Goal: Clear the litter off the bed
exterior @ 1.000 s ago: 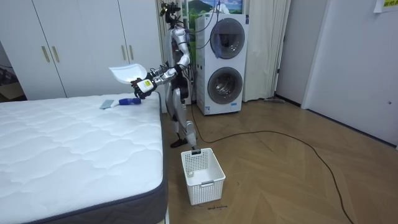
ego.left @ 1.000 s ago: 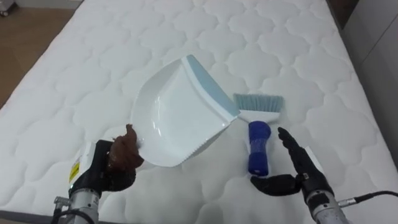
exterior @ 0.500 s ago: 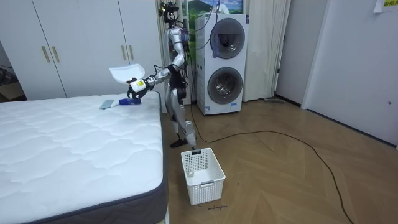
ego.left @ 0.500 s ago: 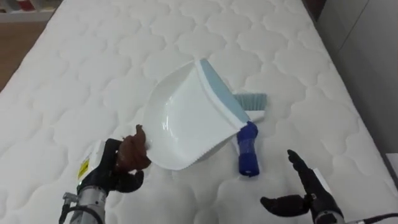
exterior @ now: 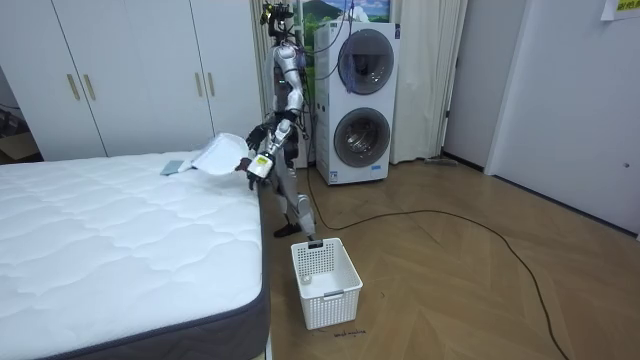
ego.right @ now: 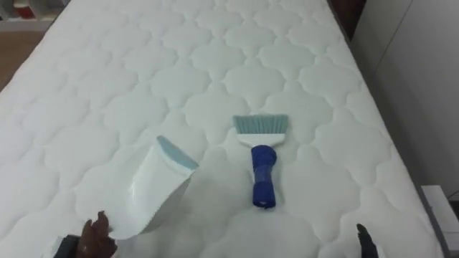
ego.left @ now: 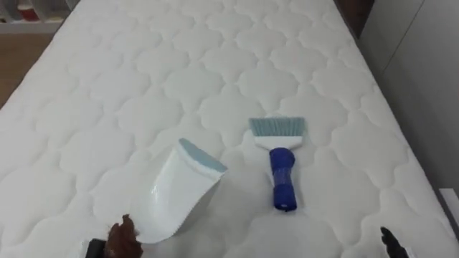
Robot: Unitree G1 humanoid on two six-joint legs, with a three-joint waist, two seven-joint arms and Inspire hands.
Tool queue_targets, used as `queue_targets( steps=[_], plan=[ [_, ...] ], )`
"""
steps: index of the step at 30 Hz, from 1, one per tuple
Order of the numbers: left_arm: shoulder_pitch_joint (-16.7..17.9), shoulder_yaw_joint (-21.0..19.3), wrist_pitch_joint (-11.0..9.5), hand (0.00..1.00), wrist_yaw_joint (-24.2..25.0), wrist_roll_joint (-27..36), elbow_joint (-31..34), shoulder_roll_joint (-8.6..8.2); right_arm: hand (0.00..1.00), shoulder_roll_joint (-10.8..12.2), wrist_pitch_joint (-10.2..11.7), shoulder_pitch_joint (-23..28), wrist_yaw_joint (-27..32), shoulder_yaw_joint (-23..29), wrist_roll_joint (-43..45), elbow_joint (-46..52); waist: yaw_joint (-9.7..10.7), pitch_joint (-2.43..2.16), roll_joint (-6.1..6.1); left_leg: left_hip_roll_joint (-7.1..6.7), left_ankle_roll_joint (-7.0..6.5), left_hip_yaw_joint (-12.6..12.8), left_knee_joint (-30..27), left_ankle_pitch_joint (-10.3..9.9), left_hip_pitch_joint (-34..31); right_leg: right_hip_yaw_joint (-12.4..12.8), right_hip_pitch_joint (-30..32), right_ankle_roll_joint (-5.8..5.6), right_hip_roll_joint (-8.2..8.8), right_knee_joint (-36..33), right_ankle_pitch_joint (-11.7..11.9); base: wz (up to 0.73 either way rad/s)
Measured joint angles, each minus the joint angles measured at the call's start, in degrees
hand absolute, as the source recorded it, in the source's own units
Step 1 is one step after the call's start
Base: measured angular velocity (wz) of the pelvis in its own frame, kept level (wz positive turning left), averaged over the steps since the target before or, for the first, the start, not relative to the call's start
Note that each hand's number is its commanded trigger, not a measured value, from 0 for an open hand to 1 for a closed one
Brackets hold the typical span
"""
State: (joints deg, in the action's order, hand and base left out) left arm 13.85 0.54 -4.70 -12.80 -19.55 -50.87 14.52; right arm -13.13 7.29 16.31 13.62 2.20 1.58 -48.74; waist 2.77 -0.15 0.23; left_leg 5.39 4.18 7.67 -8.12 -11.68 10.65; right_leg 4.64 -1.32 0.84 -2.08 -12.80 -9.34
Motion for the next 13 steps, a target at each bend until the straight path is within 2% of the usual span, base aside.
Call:
queue_targets(
  steps=[2, 4, 8, 12, 13],
  plan=[
    [0.95, -0.77, 0.99, 0.00, 0.73, 1.42, -1.60, -0.01, 0.00, 0.07, -0.14, -0.54, -0.06, 0.69, 0.01, -4.23, -0.06, 0.08, -0.45, -0.03, -0.02, -0.31, 0.04, -0.01, 0.00, -0.09, 0.03, -0.10, 0.05, 0.04, -0.06, 0.08],
    [1.16, -1.73, 1.81, 0.00, 1.76, 2.17, -3.91, -0.20, 0.00, 0.17, -1.72, -1.73, -0.05, 1.48, 0.32, -9.05, -0.22, 0.23, -0.45, -0.04, -0.06, -0.66, 0.07, -0.04, 0.28, -0.09, 0.08, -0.13, 0.06, 0.08, -0.08, 0.08],
    [1.47, -2.83, 5.21, 0.00, 4.73, 1.94, -6.86, -0.98, 0.00, 0.20, -5.23, -2.36, -0.86, 1.47, 3.75, -14.67, -0.80, 0.27, -0.43, 0.00, -0.29, -0.66, 0.43, -0.19, 0.33, -0.46, -0.11, -0.24, 0.08, -0.10, -0.03, 0.05],
    [2.55, -5.28, 7.52, 0.00, 7.05, 1.42, -6.98, -2.31, 0.00, 0.19, -8.73, -2.50, -3.23, 1.48, 6.90, -17.42, -1.72, 0.27, -0.31, 0.08, -0.81, -0.94, 0.71, -0.92, 0.38, -0.80, 0.00, -0.50, 0.02, -0.42, 0.06, 0.05],
    [2.71, -5.55, 8.57, 0.00, 8.02, 1.41, -7.02, -2.48, 0.00, 0.19, -9.98, -2.61, -4.52, 1.47, 7.92, -17.84, -1.90, 0.14, -0.14, 0.04, -0.90, -1.76, 0.69, -1.45, 0.46, -0.89, -0.02, -0.60, 0.00, -0.75, 0.03, 0.05]
  ],
)
